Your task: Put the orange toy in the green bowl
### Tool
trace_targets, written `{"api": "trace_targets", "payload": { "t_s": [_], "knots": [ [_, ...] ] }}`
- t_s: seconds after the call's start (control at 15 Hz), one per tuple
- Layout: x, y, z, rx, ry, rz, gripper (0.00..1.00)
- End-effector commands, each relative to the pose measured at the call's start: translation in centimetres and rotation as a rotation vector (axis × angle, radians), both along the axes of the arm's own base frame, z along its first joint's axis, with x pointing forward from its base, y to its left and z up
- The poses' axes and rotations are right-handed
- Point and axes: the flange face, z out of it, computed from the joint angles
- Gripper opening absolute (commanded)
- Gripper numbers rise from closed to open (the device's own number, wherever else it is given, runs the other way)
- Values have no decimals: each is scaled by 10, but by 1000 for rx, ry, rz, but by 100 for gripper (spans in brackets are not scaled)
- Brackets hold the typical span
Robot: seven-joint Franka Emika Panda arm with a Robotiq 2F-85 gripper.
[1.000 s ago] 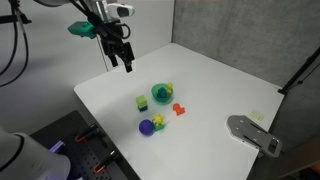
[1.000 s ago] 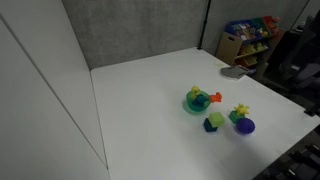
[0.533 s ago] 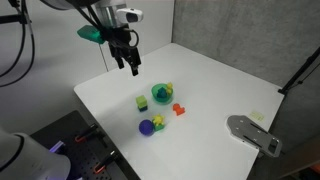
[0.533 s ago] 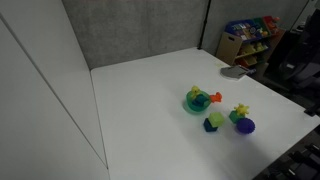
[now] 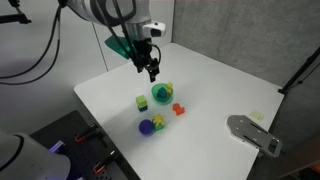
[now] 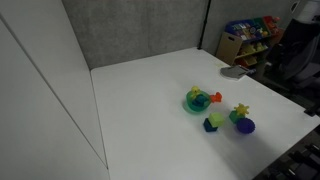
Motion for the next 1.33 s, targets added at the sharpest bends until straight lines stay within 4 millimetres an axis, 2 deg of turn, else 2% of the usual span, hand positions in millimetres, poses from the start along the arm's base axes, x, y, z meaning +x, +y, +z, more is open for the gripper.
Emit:
{"api": "trace_targets", "payload": {
  "t_s": [0.0, 0.33, 0.73, 1.27],
  "knots": [
    [36, -24, -28, 37, -17, -49, 100],
    [76, -49, -77, 73, -52, -112, 100],
    [125, -69, -150, 114, -38, -143, 100],
    [178, -93, -236, 95, -62, -181, 100]
  ]
}}
